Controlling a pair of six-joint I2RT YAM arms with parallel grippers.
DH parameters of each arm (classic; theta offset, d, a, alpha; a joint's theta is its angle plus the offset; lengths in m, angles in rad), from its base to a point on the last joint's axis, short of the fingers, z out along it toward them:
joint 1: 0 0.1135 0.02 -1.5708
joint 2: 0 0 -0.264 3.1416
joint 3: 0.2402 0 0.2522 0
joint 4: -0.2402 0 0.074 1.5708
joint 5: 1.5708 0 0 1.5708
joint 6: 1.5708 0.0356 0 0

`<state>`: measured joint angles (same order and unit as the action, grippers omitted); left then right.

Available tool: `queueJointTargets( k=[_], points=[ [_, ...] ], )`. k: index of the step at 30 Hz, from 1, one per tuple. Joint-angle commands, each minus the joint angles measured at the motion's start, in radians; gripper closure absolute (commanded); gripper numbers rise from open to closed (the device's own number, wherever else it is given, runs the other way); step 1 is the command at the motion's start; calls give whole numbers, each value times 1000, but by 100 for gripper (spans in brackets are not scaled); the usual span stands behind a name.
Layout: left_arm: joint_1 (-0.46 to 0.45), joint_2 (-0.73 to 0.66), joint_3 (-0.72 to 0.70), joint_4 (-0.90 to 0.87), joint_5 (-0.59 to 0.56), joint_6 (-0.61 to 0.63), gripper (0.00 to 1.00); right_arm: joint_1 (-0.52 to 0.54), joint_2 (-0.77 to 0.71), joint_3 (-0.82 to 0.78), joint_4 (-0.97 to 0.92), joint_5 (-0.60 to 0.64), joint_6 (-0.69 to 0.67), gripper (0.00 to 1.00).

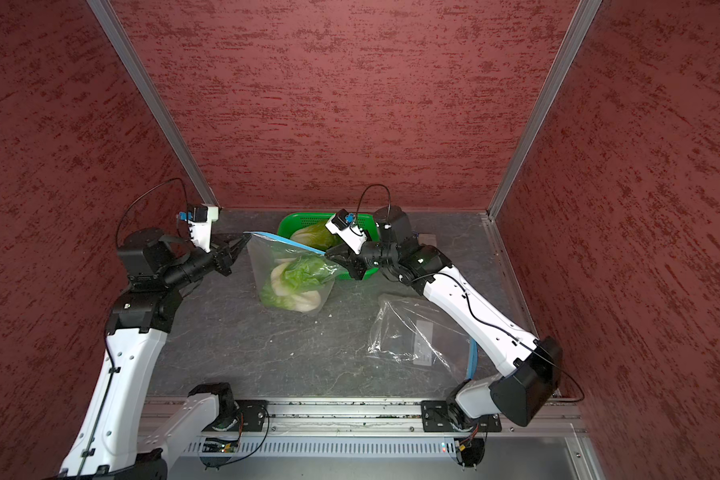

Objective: Put the chinese cabbages into a zipper bag and zip it
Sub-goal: Zip the zipper on the zipper food storage bag.

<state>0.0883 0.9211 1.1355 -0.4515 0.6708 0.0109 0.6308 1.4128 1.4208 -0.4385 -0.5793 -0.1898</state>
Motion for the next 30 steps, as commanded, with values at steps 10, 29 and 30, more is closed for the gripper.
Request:
queueJointTargets(
  k=[10, 29, 30],
  points=[
    [94, -7, 38, 59, -76, -77, 100, -34, -63, -85, -26, 56, 36, 88],
    [174, -19, 52, -2, -132, -162, 100, -14, -22, 51, 210, -8, 378, 26],
    [184, -17, 61, -18, -156, -169, 100, -13, -19, 60, 223, 20, 425, 25]
  ],
)
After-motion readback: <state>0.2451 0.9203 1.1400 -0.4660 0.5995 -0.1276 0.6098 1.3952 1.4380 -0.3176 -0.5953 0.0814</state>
